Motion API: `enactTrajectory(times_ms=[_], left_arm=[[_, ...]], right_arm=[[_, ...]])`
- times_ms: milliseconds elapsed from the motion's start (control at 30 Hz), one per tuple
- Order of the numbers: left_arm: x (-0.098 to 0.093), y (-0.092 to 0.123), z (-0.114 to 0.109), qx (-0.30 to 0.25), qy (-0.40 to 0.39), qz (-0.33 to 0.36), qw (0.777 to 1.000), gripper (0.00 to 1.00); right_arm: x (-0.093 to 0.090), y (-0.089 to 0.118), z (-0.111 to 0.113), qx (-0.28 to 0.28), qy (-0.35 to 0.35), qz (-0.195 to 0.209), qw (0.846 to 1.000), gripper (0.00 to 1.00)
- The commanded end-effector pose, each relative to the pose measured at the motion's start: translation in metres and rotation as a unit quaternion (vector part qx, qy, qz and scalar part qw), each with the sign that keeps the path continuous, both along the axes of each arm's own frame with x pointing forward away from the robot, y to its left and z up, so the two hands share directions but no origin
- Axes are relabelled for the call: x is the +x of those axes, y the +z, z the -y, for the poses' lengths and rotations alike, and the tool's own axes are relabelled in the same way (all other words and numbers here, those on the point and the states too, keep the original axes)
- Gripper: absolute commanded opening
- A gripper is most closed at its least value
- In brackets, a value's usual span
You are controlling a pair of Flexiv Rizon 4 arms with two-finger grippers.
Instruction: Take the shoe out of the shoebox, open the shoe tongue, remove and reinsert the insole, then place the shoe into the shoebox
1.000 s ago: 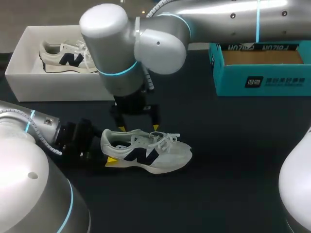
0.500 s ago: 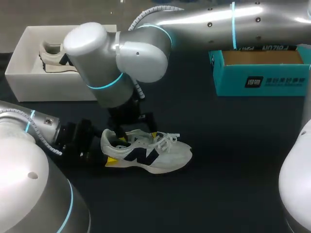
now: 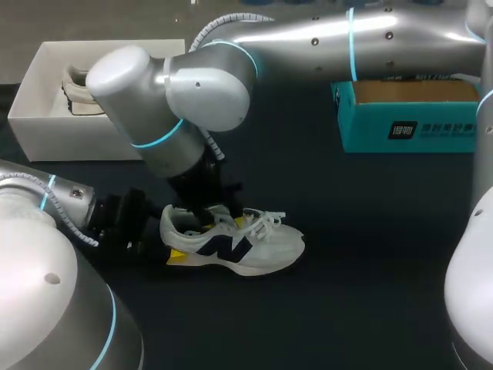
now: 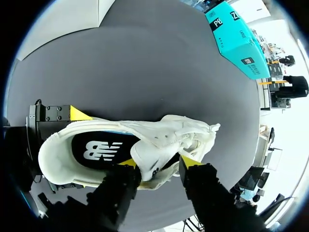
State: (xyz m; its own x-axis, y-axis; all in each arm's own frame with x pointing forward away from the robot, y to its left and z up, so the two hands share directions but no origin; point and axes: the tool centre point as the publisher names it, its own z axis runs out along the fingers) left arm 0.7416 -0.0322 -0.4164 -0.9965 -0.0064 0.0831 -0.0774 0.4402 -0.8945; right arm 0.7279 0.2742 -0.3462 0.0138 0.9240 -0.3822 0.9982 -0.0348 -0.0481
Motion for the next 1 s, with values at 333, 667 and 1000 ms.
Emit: enactTrajectory(times_ms=[333, 667, 1000], left_arm=[[-0.001, 0.0, -0.001, 0.0, 0.001, 0.001, 1.0, 0.0], [-0.001, 0.0, -0.001, 0.0, 0.001, 0.001, 1.0, 0.0], [-0.001, 0.0, -0.001, 0.0, 0.001, 0.001, 1.0, 0.0]], right_arm=[[-0.01, 0.016, 0.018, 0.001, -0.171, 0.087, 0.982, 0.0], [-0.023, 0.011, 0.044, 0.058, -0.206, 0.109, 0.971, 0.0], [-0.041, 0.005, 0.079, 0.077, -0.254, 0.119, 0.957, 0.0]])
